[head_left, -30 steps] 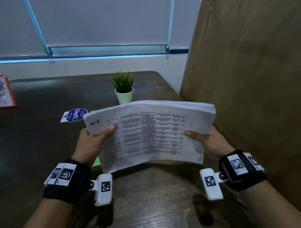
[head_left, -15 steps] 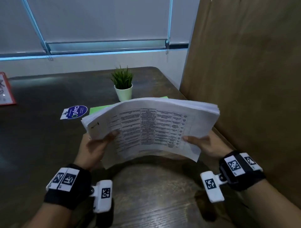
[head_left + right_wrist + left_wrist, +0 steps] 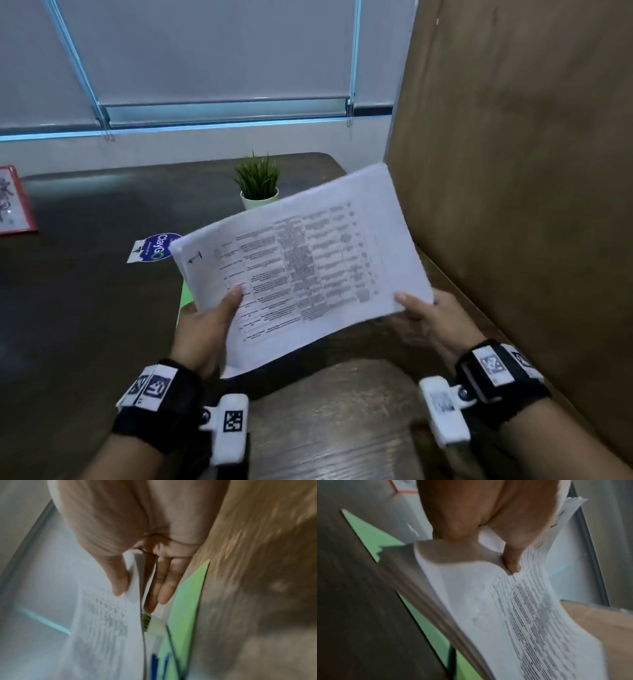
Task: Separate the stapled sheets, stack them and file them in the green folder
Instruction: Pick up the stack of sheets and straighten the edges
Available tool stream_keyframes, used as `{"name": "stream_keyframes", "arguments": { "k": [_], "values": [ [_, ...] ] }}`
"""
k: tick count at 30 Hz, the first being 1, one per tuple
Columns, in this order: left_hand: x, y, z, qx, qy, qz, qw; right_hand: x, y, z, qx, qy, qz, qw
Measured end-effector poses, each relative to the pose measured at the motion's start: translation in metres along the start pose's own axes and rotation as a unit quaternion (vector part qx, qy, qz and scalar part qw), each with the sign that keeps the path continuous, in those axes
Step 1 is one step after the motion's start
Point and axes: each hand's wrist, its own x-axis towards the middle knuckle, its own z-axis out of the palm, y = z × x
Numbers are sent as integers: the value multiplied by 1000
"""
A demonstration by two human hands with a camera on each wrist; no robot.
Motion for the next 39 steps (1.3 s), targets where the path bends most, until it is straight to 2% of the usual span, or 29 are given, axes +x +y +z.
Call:
{"name": "stream_keyframes", "arguments": {
  "k": [2,6,8,10,13,15,17,18,20,22,24,26,29,31,32,35,39],
  "values": [
    [-7,3,14,-43,-6,-5,999,-1,-9,23,130,-5,-11,991],
    [-20,-8,43,-86,-41,-35,995,2,-17,80,187,23,6,982],
    [-26,-10,48,-111,-71,-78,988,2,-24,90,186,45,6,982],
    [-22,-5,32,-174,-108,-128,970,0,-35,85,153,57,-8,987],
    [0,11,-16,-248,-129,-181,943,-5,-52,60,89,24,-32,995],
    [5,25,-30,-226,-211,-214,927,-7,-58,49,50,-16,-39,998],
    [2,31,-20,-97,-259,-190,942,-6,-61,48,7,-74,-31,997],
    [-4,33,-9,-22,-256,-167,952,-6,-62,51,-13,-100,-27,995],
    [-12,35,15,64,-216,-129,966,-7,-66,59,-42,-125,-32,991],
    [-14,34,30,88,-163,-81,979,-7,-71,68,-51,-110,-57,991],
    [-17,36,40,66,-117,-34,990,-9,-73,76,-42,-99,-84,991],
    [-21,39,46,19,-99,-8,995,-10,-70,82,-59,-92,-104,989],
    [-23,40,41,-22,-145,-58,987,-9,-62,79,-100,-86,-119,984],
    [-20,40,30,8,-181,-92,979,-10,-60,73,-104,-107,-104,983],
    [-18,40,25,47,-188,-81,978,-12,-58,71,-109,-121,-99,982],
    [-19,39,22,218,-177,55,958,-12,-55,75,-136,-125,-105,977],
    [-28,40,30,247,-151,165,943,-14,-61,93,-124,-79,-179,973]
  ]
}}
